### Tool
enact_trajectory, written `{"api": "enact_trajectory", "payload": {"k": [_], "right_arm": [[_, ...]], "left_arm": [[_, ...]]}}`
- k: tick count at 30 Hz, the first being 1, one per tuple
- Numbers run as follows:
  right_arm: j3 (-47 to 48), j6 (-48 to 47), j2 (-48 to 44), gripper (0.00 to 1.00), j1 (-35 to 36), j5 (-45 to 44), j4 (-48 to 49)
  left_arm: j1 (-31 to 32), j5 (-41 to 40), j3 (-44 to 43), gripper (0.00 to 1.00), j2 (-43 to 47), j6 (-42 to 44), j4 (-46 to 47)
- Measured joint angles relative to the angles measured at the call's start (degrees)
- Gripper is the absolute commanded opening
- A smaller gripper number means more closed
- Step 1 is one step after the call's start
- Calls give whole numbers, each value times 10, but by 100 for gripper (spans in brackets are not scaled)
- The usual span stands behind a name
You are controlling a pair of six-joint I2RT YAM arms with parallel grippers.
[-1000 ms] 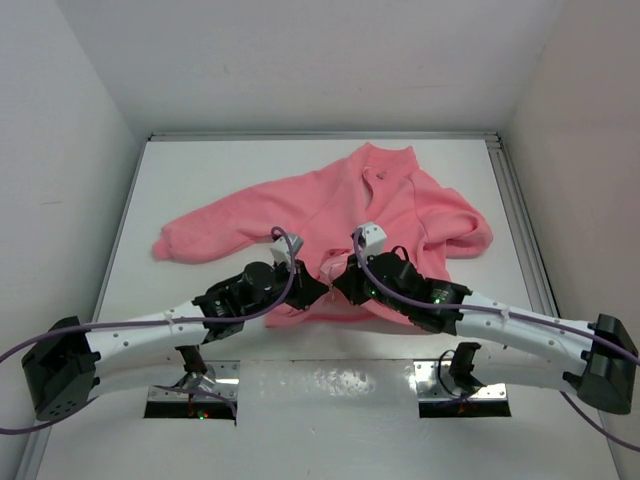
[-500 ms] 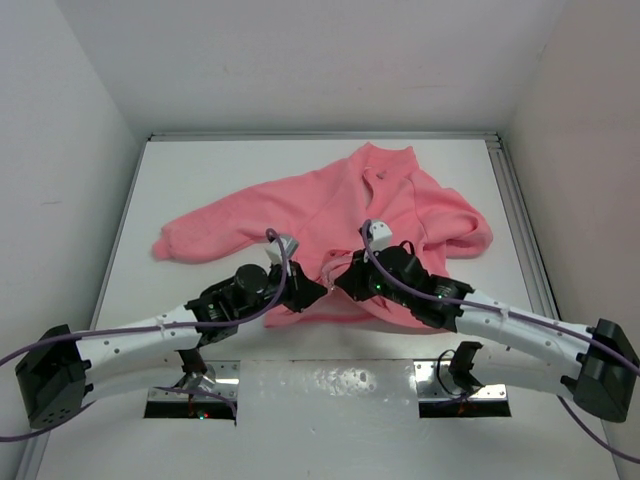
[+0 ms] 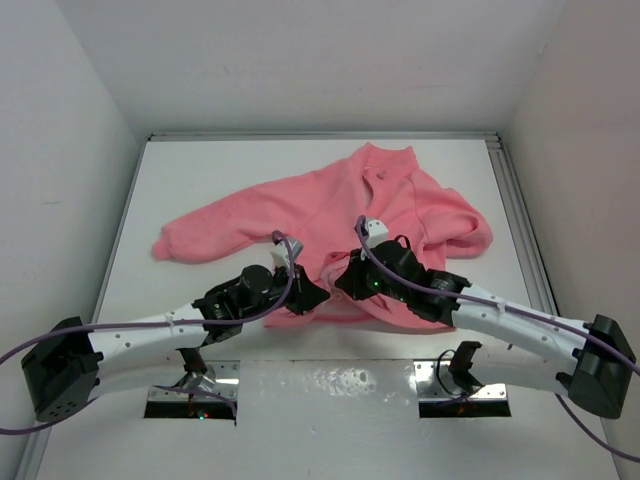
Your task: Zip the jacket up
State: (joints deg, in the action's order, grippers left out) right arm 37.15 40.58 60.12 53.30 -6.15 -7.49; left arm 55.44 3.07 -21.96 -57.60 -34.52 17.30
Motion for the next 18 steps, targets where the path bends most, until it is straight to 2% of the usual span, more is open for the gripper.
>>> {"api": "enact_trajectory", "payload": {"k": [8,9,12,13,16,18], "right_arm": [[-25,31,-7,2,0,-6,10],[-33,37,-17,12,0,-4,10],[-50,51,-47,30,-2,-6,4],[-53,54,-59,46,-5,-7,3],[-56,67,-92,65,-10,-6,-9],[-56,75,-115,67,-10,5,-24]], "left_arm": [[0,9,6,0,4,0,-8],[0,14,10,0,5,-3,-3],[0,43,25,0,4,-7,5],[1,59,32,0,-1,-8,5],[3,91,52,0,-24,-17,5],[3,105,63,0,-38,-23,5]]}}
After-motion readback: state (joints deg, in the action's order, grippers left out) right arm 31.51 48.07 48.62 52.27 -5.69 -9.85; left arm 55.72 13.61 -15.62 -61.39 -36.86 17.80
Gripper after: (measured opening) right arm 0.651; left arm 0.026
